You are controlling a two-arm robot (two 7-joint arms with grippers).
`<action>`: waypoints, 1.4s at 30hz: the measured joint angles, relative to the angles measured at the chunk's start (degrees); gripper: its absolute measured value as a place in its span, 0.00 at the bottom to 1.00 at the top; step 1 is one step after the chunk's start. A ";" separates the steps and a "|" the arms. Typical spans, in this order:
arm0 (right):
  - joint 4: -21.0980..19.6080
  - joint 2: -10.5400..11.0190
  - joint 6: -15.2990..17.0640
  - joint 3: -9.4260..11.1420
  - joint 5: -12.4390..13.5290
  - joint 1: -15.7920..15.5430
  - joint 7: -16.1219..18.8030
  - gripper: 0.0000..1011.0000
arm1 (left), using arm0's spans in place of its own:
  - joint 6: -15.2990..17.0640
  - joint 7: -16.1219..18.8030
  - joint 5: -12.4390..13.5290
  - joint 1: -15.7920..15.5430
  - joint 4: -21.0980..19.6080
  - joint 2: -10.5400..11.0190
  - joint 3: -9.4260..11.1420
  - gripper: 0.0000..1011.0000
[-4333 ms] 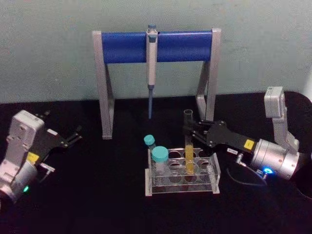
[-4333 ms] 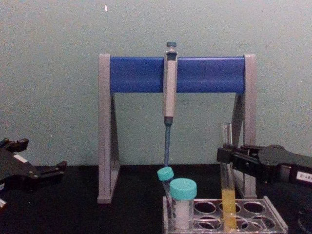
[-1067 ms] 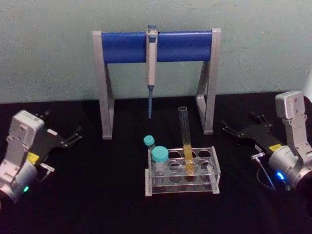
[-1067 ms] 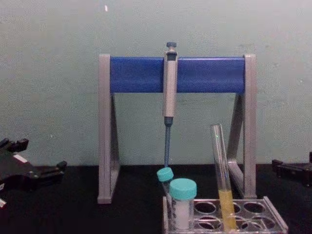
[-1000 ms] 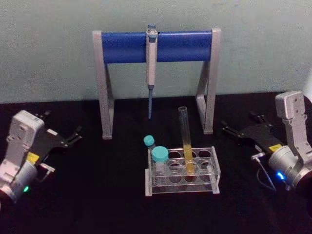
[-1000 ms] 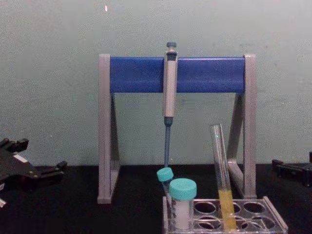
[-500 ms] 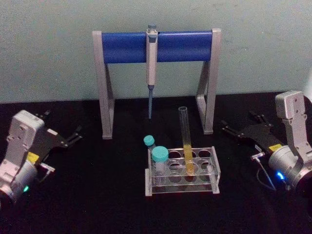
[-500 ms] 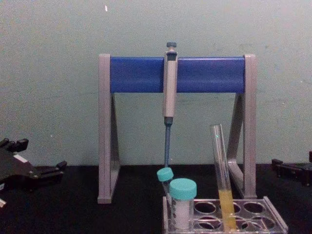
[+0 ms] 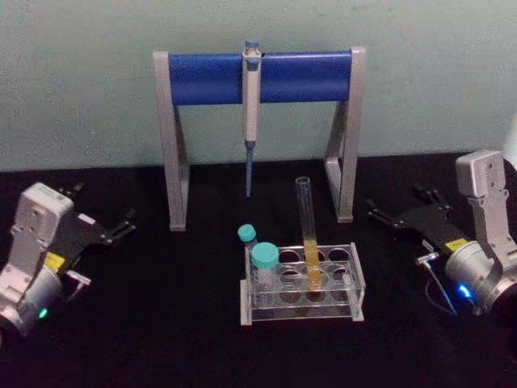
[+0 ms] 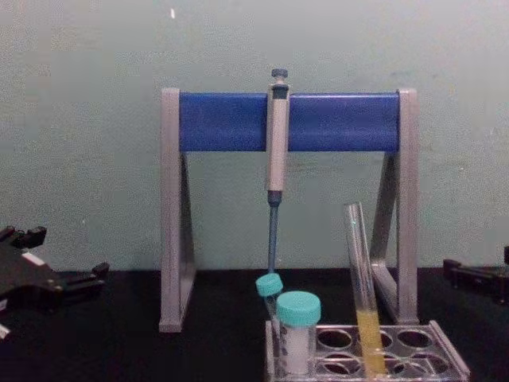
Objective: Pick up the test tube from the test tube rack, shake it, then place it back into the test tube rack.
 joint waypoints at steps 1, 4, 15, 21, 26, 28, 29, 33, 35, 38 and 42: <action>0.00 0.01 -0.01 0.00 0.00 0.00 0.00 0.99 | 0.00 0.00 0.00 0.00 0.00 0.00 0.00 0.99; 0.00 0.00 -0.03 0.00 0.00 0.00 0.00 0.99 | 0.00 0.00 0.00 0.00 0.00 0.00 0.00 0.99; 0.00 0.00 -0.05 0.00 0.00 0.00 0.00 0.99 | 0.00 0.00 0.00 0.00 0.00 0.00 0.00 0.99; 0.00 0.00 -0.05 0.00 0.00 0.00 0.00 0.99 | 0.00 0.00 0.00 0.00 0.00 0.00 0.00 0.99; 0.00 0.00 -0.05 0.00 0.00 0.00 0.00 0.99 | 0.00 0.00 0.00 0.00 0.00 0.00 0.00 0.99; 0.00 0.00 -0.05 0.00 0.00 0.00 0.00 0.99 | 0.00 0.00 0.00 0.00 0.00 0.00 0.00 0.99; 0.00 0.00 -0.05 0.00 0.00 0.00 0.00 0.99 | 0.00 0.00 0.00 0.00 0.00 0.00 0.00 0.99; 0.00 0.01 -0.04 0.00 0.00 0.00 0.00 0.99 | 0.00 0.00 0.00 0.00 0.00 0.00 0.00 0.99; 0.00 0.00 -0.04 0.00 0.00 0.00 0.00 0.99 | 0.00 0.00 0.00 0.00 0.00 0.00 0.00 0.99; 0.00 0.01 -0.04 0.00 0.00 0.00 0.00 0.99 | 0.00 0.00 0.00 0.00 0.00 0.00 0.00 0.99; 0.00 0.01 -0.04 0.00 0.00 0.00 0.00 0.99 | 0.00 0.00 0.00 0.00 0.00 0.00 0.00 0.99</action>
